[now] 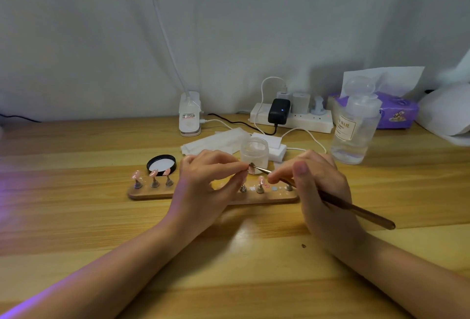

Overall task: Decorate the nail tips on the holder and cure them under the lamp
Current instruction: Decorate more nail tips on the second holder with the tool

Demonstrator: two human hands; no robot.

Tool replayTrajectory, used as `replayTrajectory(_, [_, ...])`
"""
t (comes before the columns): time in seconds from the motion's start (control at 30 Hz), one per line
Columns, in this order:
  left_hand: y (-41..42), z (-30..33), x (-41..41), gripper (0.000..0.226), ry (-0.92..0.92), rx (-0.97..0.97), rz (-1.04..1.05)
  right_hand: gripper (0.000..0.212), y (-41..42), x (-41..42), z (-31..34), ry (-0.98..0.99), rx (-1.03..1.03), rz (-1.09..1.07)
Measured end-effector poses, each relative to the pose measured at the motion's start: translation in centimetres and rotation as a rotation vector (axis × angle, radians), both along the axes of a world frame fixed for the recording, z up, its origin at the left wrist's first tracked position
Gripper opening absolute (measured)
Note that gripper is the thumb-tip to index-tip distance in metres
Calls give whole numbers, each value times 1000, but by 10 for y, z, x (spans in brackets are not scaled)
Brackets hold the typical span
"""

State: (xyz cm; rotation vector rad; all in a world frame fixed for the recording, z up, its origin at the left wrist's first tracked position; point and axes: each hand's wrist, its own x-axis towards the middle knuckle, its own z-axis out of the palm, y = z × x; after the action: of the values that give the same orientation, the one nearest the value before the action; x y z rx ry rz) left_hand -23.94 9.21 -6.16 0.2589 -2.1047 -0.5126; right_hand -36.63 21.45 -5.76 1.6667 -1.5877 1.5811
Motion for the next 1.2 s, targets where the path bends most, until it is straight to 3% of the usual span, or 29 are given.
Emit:
replayTrajectory(0.2, [-1, 0, 0, 17, -12, 4, 1, 49, 3, -3, -2, -102, -39, 84])
replayTrajectory(0.37, [-2, -1, -1, 16, -10, -6, -3, 47, -1, -1, -1, -32, 36, 26])
replayTrajectory(0.6, [-3, -1, 0, 19, -10, -12, -12, 35, 3, 0, 1, -112, 19, 73])
replayTrajectory(0.73, [-3, -1, -1, 20, -2, -1, -11, 42, 2, 1, 0, -101, 50, 66])
replayTrajectory(0.93, [-2, -1, 0, 17, -17, 33, 0, 34, 3, 1, 2, -108, 40, 73])
replayTrajectory(1.1, [-1, 0, 0, 20, -20, 39, -13, 44, 3, 1, 0, -125, 30, 101])
replayTrajectory(1.2, [-1, 1, 0, 19, -22, 48, -13, 36, 4, 1, 1, -171, 27, 105])
